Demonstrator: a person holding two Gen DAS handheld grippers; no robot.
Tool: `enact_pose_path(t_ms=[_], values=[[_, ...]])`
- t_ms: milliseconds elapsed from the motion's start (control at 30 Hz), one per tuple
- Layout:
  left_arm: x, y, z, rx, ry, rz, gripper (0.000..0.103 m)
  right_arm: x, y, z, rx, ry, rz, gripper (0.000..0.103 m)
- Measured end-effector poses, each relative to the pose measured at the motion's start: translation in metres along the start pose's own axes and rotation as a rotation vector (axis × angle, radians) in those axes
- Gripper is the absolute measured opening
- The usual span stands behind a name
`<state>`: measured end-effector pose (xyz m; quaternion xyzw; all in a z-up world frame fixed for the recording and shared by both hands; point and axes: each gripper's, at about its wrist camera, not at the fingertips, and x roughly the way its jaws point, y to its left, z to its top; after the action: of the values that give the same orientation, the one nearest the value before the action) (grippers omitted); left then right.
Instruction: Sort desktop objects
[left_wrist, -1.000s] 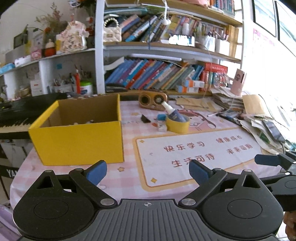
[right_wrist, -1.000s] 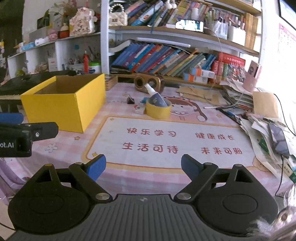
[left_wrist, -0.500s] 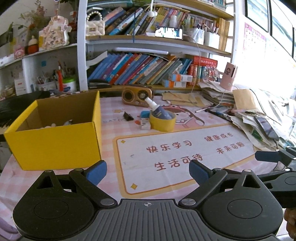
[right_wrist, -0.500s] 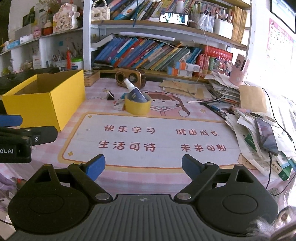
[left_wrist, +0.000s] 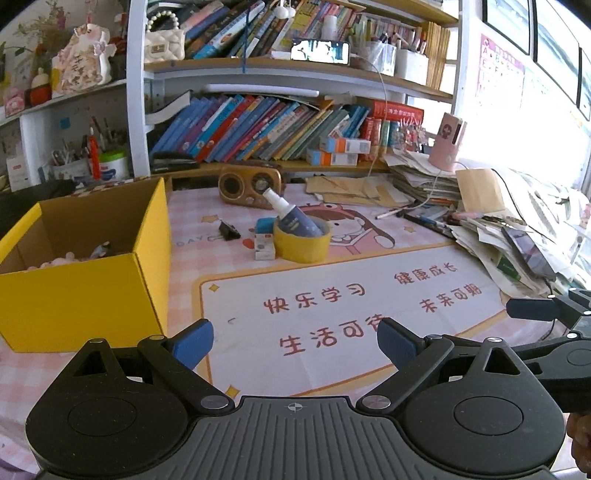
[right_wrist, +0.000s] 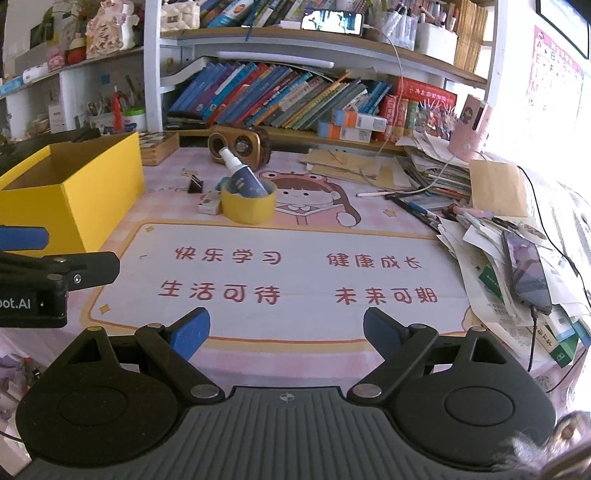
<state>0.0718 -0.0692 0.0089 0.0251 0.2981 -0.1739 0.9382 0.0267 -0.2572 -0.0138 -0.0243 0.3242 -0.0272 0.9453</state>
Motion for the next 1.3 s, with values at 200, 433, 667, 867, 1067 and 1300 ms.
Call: enact_pose_path(t_ms=[200,433,667,867,1067,1300], values=[[0.015,-0.005,0.007,-0.019,0.011,0.021,0.097,0.016,-0.011,0.01,-0.013,0.012,0.023,0.09],[0.036,-0.009,0.016,-0.053,0.031,0.054,0.097,0.04,-0.024,0.025,-0.041,0.028,0.057,0.09],[0.056,-0.014,0.027,-0.085,0.048,0.099,0.097,0.067,-0.035,0.041,-0.067,0.048,0.107,0.09],[0.065,-0.018,0.035,-0.102,0.045,0.138,0.097,0.087,-0.043,0.054,-0.093,0.053,0.157,0.09],[0.074,-0.02,0.042,-0.129,0.049,0.178,0.097,0.102,-0.048,0.067,-0.117,0.048,0.208,0.09],[0.081,-0.022,0.047,-0.154,0.045,0.217,0.097,0.121,-0.055,0.079,-0.126,0.046,0.259,0.09]])
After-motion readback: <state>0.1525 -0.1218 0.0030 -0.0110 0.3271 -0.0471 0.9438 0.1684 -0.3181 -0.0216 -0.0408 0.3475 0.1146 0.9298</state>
